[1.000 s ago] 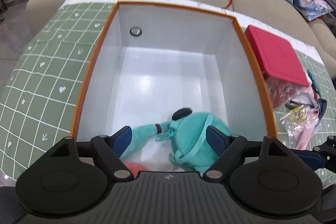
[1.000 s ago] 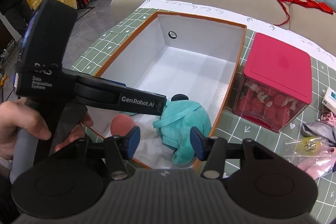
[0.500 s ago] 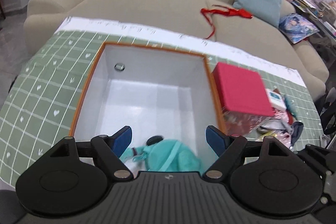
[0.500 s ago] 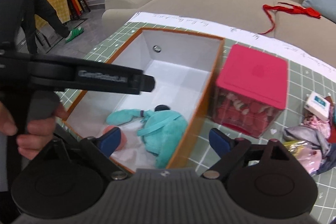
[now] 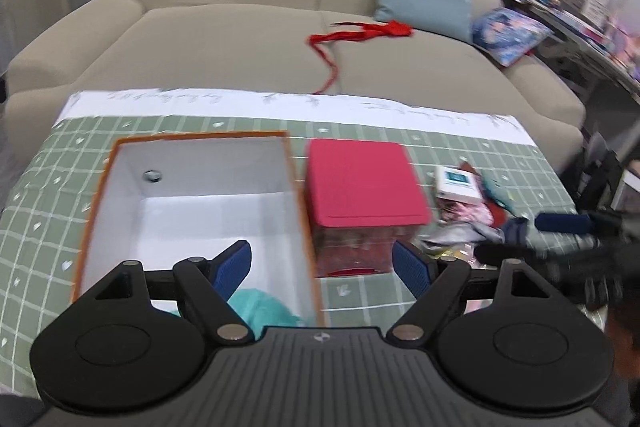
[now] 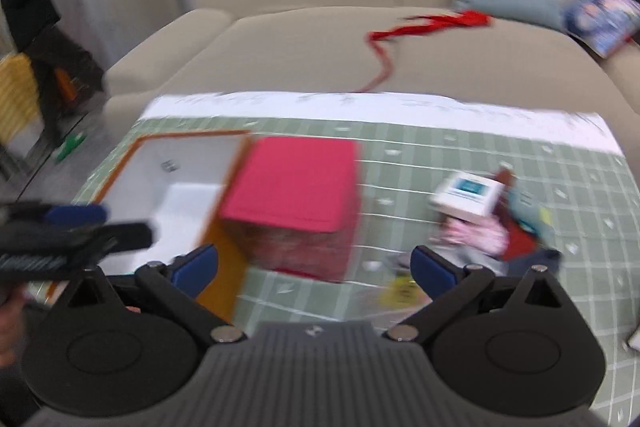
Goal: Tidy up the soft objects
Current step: 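Move the right gripper to the pile and grasp the pink cloth, then grasp the clear plastic bag with the left gripper while the right gripper holds the pink cloth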
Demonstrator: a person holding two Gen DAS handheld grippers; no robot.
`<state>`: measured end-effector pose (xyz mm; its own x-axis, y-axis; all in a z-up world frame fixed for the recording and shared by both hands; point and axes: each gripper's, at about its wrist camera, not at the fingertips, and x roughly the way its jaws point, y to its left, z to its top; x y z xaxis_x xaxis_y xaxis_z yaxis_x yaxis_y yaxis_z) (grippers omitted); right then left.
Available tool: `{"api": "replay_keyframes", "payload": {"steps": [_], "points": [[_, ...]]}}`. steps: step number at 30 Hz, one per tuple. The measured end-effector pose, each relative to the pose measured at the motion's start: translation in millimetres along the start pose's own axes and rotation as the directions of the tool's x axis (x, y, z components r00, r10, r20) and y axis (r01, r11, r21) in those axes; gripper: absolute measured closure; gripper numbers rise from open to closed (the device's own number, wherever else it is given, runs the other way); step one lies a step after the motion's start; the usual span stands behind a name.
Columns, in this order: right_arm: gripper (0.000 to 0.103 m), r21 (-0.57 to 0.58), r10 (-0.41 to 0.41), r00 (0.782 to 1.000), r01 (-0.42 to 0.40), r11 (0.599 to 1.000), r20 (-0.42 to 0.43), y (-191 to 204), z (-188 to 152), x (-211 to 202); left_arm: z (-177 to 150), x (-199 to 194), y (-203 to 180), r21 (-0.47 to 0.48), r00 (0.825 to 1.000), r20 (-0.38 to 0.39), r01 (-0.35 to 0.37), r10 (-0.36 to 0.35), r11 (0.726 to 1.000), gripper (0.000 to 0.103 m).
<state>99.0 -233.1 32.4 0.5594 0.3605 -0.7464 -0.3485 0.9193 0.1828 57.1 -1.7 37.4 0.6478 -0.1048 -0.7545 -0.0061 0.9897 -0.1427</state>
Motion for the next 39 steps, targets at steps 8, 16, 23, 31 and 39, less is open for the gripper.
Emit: {"api": "replay_keyframes", "payload": {"steps": [8,16,23,31,39], "points": [[0.010,0.203,-0.067,0.990,0.092,0.975,-0.126,-95.3,-26.5,38.2,-21.9,16.7,-65.1,0.130,0.979,-0.013,0.204,-0.204,0.970,0.009],[0.030,0.505,0.076,0.978,0.034,0.862,-0.194,-158.6,-58.4,82.2,-69.4,60.4,-143.5,0.425,0.977,-0.054,0.207,-0.204,0.881,0.009],[0.037,0.654,0.203,0.962,-0.037,0.755,-0.180,-178.9,-75.5,106.3,-98.1,107.5,-164.4,0.546,0.986,-0.098,0.168,-0.136,0.821,0.009],[0.056,0.701,0.207,0.965,-0.037,0.712,-0.159,-186.9,-75.5,121.0,-106.8,139.5,-172.8,0.642,0.999,-0.049,0.043,-0.015,0.765,0.009],[0.066,0.718,0.234,0.963,-0.067,0.693,-0.136,-191.9,-73.7,113.3,-106.8,171.3,-186.9,0.692,0.998,-0.046,0.007,0.034,0.722,0.017]]}}
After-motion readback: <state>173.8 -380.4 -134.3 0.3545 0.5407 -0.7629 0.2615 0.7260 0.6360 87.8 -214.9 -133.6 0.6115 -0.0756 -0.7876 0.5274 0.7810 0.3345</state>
